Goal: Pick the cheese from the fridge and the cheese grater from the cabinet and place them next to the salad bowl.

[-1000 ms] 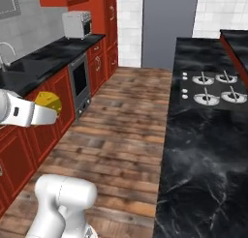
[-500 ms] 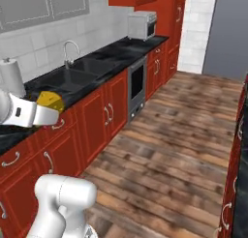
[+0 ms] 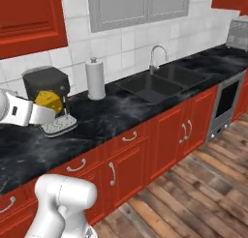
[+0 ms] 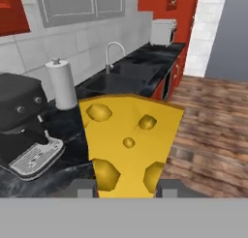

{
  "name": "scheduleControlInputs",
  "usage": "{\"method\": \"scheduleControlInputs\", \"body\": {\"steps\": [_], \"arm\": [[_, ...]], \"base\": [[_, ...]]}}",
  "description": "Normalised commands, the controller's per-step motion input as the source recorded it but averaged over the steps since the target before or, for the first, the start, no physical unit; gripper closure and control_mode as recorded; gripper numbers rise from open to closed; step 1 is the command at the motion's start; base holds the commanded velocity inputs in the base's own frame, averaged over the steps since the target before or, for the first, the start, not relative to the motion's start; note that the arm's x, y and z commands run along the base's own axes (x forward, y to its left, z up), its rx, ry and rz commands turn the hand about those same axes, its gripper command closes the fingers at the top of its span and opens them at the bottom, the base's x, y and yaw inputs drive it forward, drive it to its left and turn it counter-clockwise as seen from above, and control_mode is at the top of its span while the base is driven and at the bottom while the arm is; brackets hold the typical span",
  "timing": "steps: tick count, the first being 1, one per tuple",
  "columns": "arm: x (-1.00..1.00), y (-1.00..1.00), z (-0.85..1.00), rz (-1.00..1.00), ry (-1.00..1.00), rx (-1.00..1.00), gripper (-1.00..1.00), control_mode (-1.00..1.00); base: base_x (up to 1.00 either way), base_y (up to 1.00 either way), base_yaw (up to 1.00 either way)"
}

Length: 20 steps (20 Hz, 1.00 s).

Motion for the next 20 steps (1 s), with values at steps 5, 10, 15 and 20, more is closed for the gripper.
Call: {"method": "scheduleControlInputs", "body": {"steps": [5, 10, 15, 20], "arm": [[0.00, 0.00, 0.00, 0.00, 0.00, 0.00, 1.00, 1.00], [0.00, 0.00, 0.00, 0.00, 0.00, 0.00, 1.00, 1.00], [0.00, 0.00, 0.00, 0.00, 0.00, 0.00, 1.00, 1.00], [0.00, 0.00, 0.00, 0.00, 0.00, 0.00, 1.00, 1.00]], "base": [[0.00, 0.10, 0.69], [0.00, 0.00, 0.70], [0.19, -0.19, 0.68], [0.16, -0.09, 0.65]]}}
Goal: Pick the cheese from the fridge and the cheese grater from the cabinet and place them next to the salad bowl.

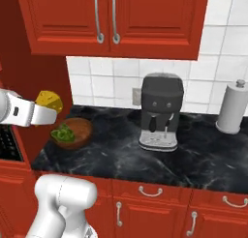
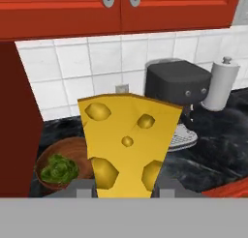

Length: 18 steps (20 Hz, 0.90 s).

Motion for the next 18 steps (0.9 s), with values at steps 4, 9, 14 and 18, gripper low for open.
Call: {"method": "scheduleControlInputs", "body": {"steps": [4, 9, 14, 18], "arm": [[0.00, 0.00, 0.00, 0.00, 0.00, 0.00, 1.00, 1.00], [0.00, 0.00, 0.00, 0.00, 0.00, 0.00, 1.00, 1.00], [0.00, 0.00, 0.00, 0.00, 0.00, 0.00, 1.00, 1.00], [0.00, 0.00, 0.00, 0.00, 0.00, 0.00, 1.00, 1.00]], "base": [[0.23, -0.18, 0.59], [0.36, -0.45, 0.35], [0.25, -0.38, 0.26], [-0.03, -0.41, 0.09]]}}
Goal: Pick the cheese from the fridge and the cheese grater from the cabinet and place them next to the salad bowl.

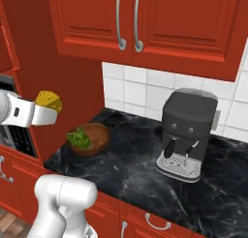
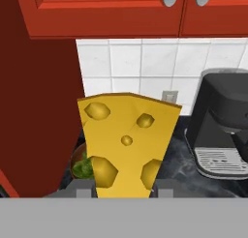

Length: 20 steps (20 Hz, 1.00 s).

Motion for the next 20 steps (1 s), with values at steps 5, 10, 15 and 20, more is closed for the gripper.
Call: {"method": "scheduleControlInputs", "body": {"steps": [5, 10, 15, 20], "arm": [[0.00, 0.00, 0.00, 0.00, 0.00, 0.00, 1.00, 1.00], [0.00, 0.00, 0.00, 0.00, 0.00, 0.00, 1.00, 1.00], [0.00, 0.00, 0.00, 0.00, 0.00, 0.00, 1.00, 1.00], [0.00, 0.00, 0.00, 0.00, 0.00, 0.00, 1.00, 1.00]], "base": [[-0.03, -0.48, 0.00], [-0.10, -0.64, 0.00], [-0.01, -0.61, -0.01], [0.00, 0.00, 0.00]]}}
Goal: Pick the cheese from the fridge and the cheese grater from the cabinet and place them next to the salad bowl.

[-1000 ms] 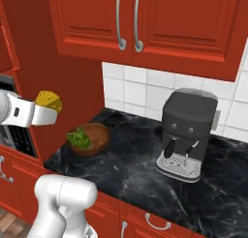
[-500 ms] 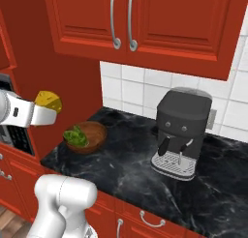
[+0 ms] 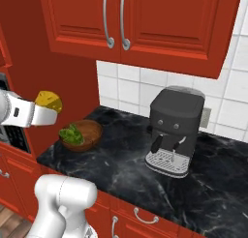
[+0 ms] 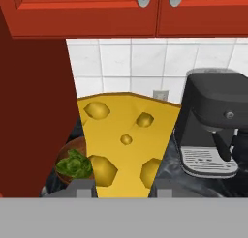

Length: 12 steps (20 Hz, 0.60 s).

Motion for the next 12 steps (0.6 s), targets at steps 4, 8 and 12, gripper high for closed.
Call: {"method": "scheduleControlInputs", "body": {"steps": [4, 8, 12], "arm": [[0.00, 0.00, 0.00, 0.00, 0.00, 0.00, 1.00, -1.00], [-0.06, -0.06, 0.00, 0.01, -0.02, 0.02, 1.00, -1.00], [0.33, -0.34, -0.44, 0.03, 0.13, -0.06, 1.00, -1.00]], "base": [[0.00, 0.00, 0.00], [0.00, 0.00, 0.00], [0.00, 0.00, 0.00]]}}
